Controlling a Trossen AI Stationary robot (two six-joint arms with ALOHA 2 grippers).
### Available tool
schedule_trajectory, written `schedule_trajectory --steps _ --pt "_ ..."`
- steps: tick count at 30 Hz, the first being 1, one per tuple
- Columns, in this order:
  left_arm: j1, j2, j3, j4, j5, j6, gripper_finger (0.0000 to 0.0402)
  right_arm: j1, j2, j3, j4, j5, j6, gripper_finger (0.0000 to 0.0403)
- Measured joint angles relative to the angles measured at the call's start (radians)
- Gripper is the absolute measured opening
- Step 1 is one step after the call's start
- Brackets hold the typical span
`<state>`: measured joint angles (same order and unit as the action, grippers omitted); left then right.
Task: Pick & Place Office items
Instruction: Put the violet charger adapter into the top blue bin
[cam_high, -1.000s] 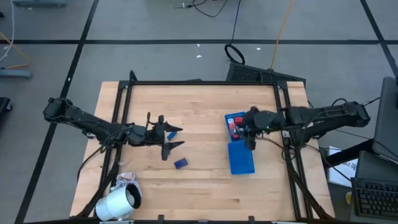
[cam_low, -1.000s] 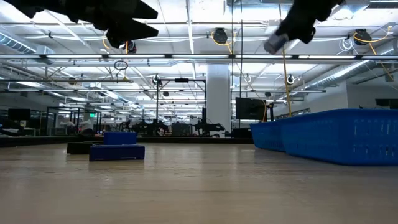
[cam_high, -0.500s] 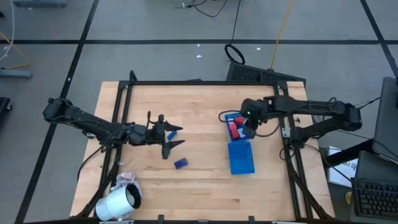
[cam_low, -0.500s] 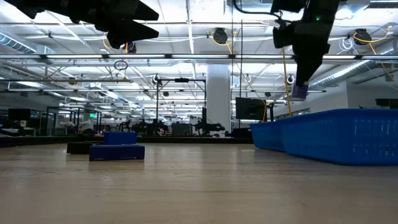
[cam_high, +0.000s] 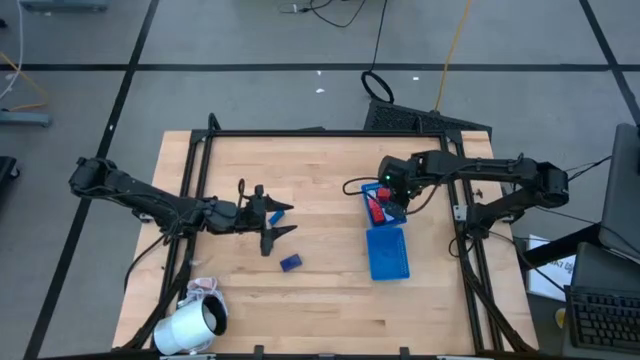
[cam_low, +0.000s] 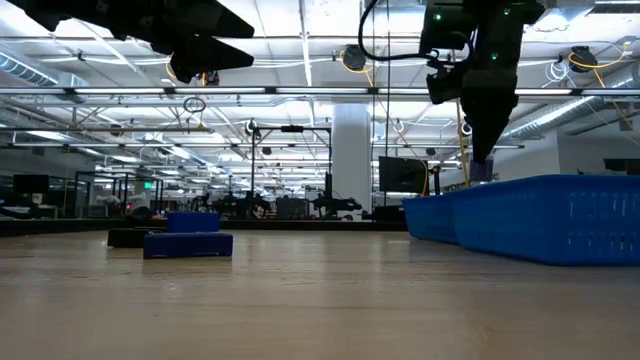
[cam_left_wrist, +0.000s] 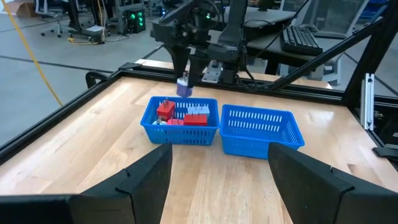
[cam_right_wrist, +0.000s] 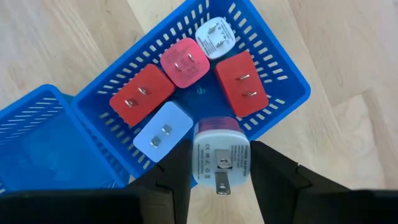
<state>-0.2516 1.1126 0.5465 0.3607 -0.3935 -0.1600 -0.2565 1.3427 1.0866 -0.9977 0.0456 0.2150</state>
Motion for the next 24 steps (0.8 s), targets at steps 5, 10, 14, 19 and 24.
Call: schedule_trajectory --steps 5,10,14,19,24 --pt "0.0 0.0 0.0 0.0 0.0 0.0 0.0269 0.0 0.019 -0.006 0.01 0.001 -0.003 0.0123" --pt "0.0 0.0 0.0 0.0 0.001 -0.001 0.0269 0.0 0.028 -0.05 0.063 -0.01 -0.003 0.0123" --pt "0.0 0.0 0.0 0.0 0.001 -0.001 0.0269 0.0 0.027 -0.091 0.103 -0.02 -0.003 0.0123" --pt "0.0 0.0 0.0 0.0 0.002 -0.001 0.0269 0.0 0.027 -0.139 0.15 -0.024 -0.001 0.0123" --pt "0.0 0.0 0.0 0.0 0.001 -0.001 0.0269 0.0 0.027 -0.166 0.192 -0.025 0.001 0.0123"
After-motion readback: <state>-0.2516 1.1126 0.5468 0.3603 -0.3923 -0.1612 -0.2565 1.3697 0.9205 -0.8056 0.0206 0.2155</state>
